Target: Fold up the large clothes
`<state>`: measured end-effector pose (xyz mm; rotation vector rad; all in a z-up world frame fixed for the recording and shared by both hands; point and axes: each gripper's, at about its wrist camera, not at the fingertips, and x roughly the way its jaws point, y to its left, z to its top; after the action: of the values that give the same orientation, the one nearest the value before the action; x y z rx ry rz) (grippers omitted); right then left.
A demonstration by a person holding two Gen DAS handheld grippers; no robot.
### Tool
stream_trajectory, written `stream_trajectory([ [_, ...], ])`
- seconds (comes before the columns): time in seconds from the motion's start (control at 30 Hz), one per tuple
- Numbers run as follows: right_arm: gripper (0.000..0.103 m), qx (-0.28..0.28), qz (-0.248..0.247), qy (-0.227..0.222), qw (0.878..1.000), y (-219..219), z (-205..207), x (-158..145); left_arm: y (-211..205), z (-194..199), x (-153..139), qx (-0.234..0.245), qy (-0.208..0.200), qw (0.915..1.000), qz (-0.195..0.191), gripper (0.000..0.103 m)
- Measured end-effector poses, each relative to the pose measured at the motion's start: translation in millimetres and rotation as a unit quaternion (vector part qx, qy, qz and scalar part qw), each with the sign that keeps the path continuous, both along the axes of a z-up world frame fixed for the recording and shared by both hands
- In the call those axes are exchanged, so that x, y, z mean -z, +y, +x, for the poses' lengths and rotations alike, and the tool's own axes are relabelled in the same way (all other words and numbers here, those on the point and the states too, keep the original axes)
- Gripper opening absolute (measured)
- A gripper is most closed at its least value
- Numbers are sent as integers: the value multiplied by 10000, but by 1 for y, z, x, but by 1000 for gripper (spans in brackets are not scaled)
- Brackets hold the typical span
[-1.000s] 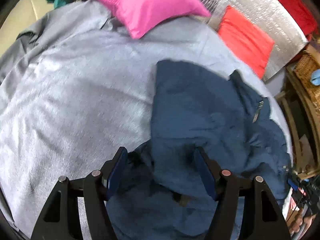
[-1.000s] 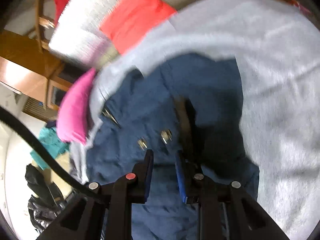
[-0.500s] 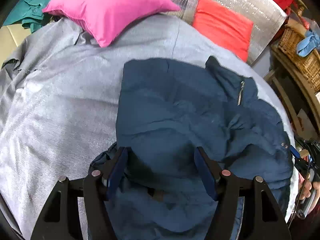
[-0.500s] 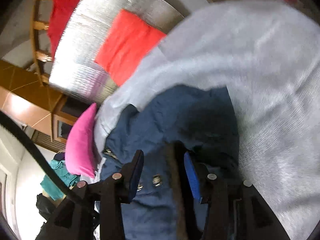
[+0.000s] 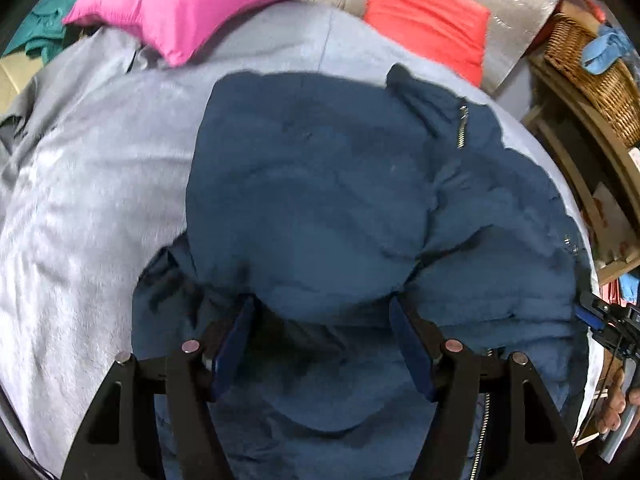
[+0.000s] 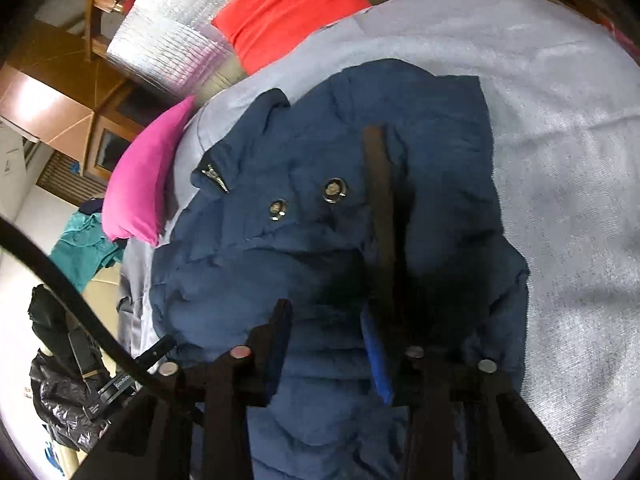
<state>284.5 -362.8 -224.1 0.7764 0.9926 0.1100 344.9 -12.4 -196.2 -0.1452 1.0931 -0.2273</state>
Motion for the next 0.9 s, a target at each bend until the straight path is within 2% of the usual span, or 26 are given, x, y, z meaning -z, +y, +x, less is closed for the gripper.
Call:
stream_trajectory([
  [0.07,36,47,86,-160,9998,-8,-7,-9,4,-2,-8,-6,-19,9999,-99,71],
  [0.17,37,455,-110,-454,9979,-31,-19,-27,18,-8,-31,-19,-432,9986,-305,71],
  [0.23,50,915,-309,-525,9939,-53,-29,-33,33,-10,-43,-158,-694,9966,-423,72],
  [0.27,71,1134,-409,-487,9915,-61,-33,-33,43,-10,-48,-321,-814,9950,-476,76],
  [0.3,84,1372,-560,-397,9882,-70,-35,-29,52,-8,-49,-522,-870,9937,-475,79],
  [0.37,84,1369,-552,-194,9889,-75,-31,-17,71,-2,-42,-1048,-799,9906,-380,83],
  [0.47,81,909,-66,255,9955,-62,-14,13,83,10,-16,-1231,-148,9911,-483,83],
  [0.57,66,551,-313,390,9972,-39,-6,22,80,14,1,-1256,197,9909,-433,82],
  [0.6,55,507,-546,315,9967,-30,-4,19,79,13,0,-1261,156,9910,-413,82],
  [0.67,48,341,-928,53,9951,-14,-5,8,71,8,-10,-1120,-63,9930,-359,81],
  [0.73,48,268,-1213,-219,9920,-3,-7,-4,62,2,-16,-863,-243,9947,-493,81],
  [0.77,48,210,-1365,-229,9901,0,-6,-3,56,1,-15,-791,-258,9960,-333,82],
  [0.83,47,181,-1432,45,9895,-1,3,11,49,4,-6,-764,-146,9970,50,82],
  [0.9,47,212,-1231,141,9921,-5,5,17,51,3,-3,-803,-39,9968,-15,82],
])
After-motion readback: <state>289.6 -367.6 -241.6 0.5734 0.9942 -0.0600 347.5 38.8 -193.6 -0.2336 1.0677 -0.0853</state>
